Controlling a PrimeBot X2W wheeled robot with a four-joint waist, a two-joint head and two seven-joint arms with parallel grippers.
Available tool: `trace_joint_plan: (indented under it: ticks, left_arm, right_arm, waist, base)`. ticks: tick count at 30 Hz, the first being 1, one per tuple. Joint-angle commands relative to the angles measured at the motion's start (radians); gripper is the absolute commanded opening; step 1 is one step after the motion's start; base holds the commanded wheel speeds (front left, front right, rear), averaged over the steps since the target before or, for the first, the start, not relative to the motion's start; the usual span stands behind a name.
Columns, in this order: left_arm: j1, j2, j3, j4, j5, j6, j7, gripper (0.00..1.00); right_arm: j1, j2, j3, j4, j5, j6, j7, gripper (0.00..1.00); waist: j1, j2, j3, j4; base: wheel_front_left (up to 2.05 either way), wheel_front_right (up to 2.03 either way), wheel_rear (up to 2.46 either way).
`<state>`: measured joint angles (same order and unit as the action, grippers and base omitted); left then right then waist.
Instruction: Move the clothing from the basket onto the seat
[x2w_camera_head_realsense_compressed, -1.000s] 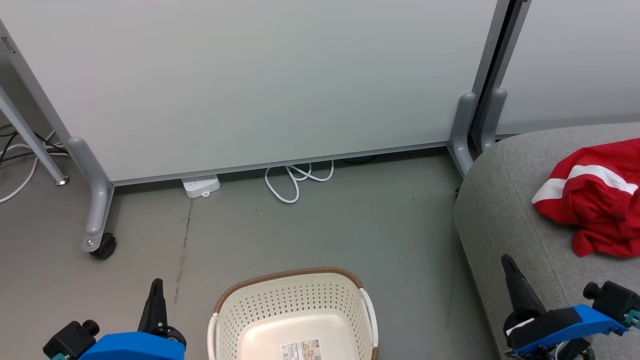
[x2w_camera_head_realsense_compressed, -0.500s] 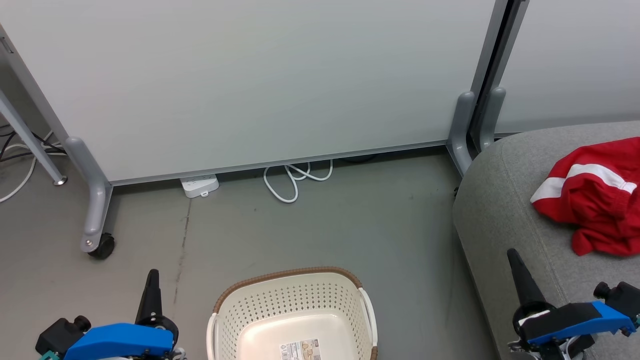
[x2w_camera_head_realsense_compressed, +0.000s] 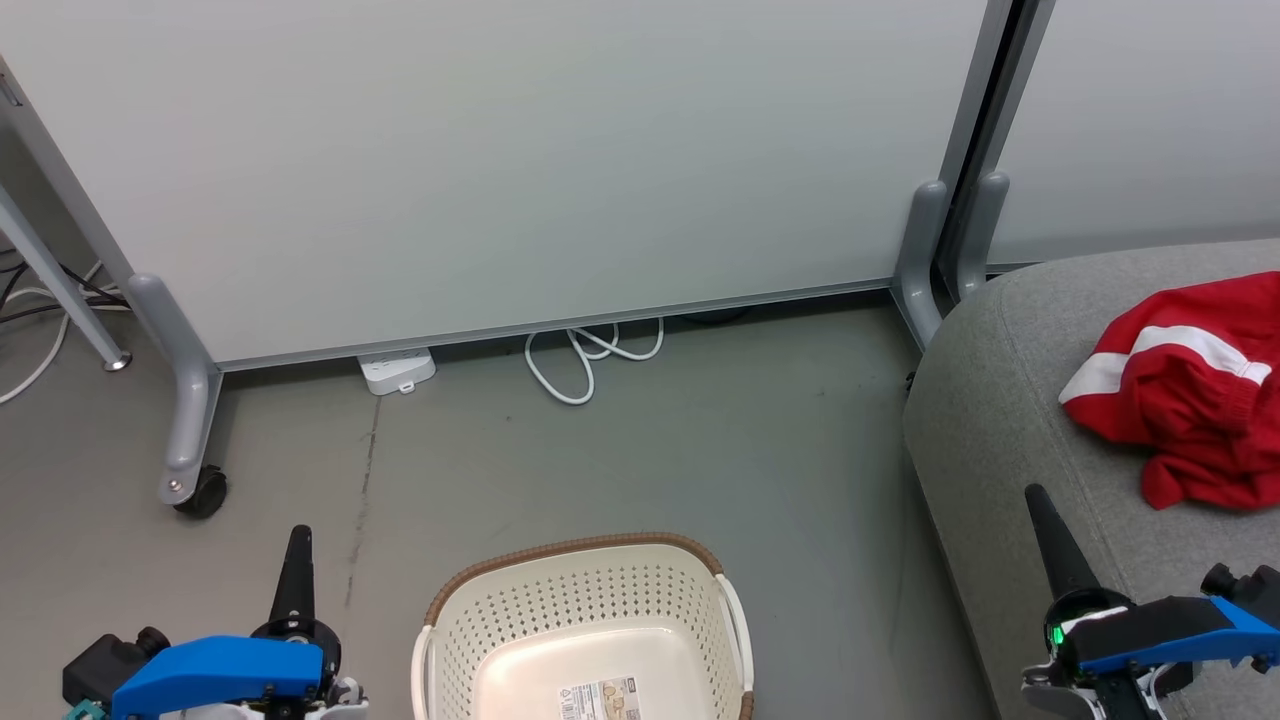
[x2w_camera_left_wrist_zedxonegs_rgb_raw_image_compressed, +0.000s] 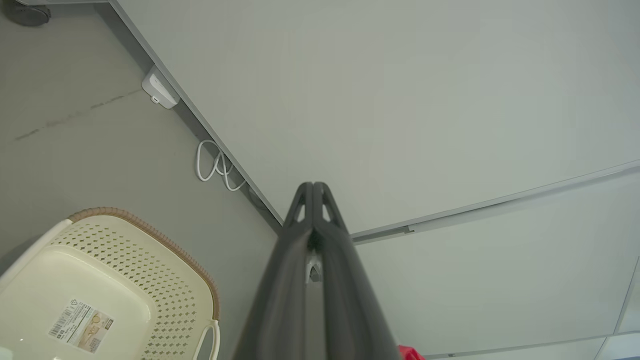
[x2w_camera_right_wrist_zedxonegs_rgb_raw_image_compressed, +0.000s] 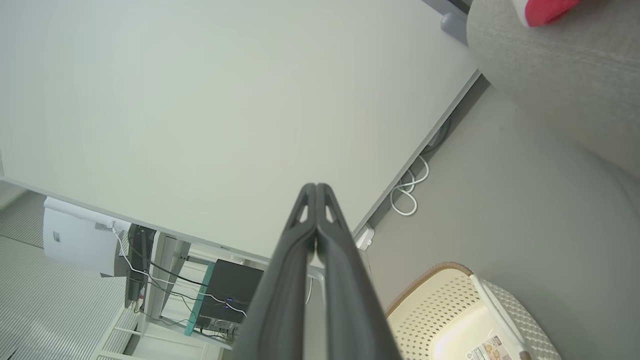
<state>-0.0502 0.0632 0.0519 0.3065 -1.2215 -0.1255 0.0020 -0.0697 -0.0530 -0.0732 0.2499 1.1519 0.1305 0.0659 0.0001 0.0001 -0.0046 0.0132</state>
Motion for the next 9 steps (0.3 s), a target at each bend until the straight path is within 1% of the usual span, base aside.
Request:
trace_joint_plan:
  ticks: [1,9]
  left_arm:
    - [-0.03,0.002,0.008,-0.015,-0.024,-0.005,0.007,0.0]
    - [-0.036,-0.001,0.021,-0.024,-0.098,-0.006,0.03,0.0]
  right_arm:
    - [-0.022,0.001,-0.005,-0.01,0.027,0.0,0.004,0.0]
    - [-0.027,0.001,-0.013,-0.009,0.117,0.0,0.013,0.0]
  waist:
    - [-0.0001,-0.0001,0.0,0.0]
    - [-0.0001,-0.0001,0.001,-0.003]
  base:
    - [0.0,0.0,0.0]
    - [0.0,0.0,0.0]
